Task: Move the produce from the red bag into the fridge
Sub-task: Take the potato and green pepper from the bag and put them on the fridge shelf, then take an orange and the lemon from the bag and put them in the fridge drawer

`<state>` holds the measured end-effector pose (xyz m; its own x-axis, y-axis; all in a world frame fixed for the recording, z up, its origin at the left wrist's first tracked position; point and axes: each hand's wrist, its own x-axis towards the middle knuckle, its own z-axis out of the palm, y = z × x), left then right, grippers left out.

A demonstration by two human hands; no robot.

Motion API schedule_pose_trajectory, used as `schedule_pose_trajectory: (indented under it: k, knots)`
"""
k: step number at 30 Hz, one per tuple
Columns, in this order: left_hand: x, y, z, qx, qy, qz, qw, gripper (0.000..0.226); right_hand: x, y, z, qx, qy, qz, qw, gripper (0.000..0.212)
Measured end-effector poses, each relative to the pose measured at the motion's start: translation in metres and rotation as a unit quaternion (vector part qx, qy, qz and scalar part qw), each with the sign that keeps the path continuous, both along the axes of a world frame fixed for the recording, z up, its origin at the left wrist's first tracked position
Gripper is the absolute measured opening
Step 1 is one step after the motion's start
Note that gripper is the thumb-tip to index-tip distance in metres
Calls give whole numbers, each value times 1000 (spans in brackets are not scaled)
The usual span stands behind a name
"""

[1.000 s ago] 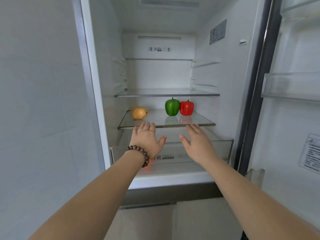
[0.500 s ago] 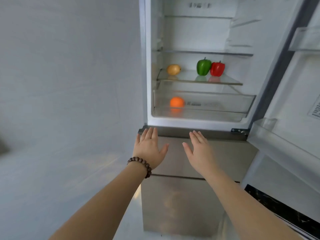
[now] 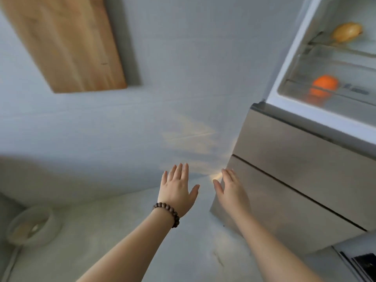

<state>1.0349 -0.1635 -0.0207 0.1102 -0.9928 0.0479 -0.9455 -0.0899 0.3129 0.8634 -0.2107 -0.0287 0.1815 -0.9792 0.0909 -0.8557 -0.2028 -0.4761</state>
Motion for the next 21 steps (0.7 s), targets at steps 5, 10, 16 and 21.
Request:
schedule_pose_trajectory:
  k: [5, 10, 16, 21]
  knots:
    - [44, 84, -32, 23, 4, 148, 989, 72, 54, 37, -24, 18, 24, 140, 990, 55]
    - [88, 192, -52, 30, 12, 330, 943, 72, 135, 94, -37, 27, 32, 299, 953, 55]
    - [128, 333, -54, 27, 29, 526, 850, 71, 234, 195, -37, 53, 20, 466, 883, 56]
    - [147, 449, -45, 5, 27, 651, 758, 70, 307, 300, -32, 55, 29, 585, 809, 57]
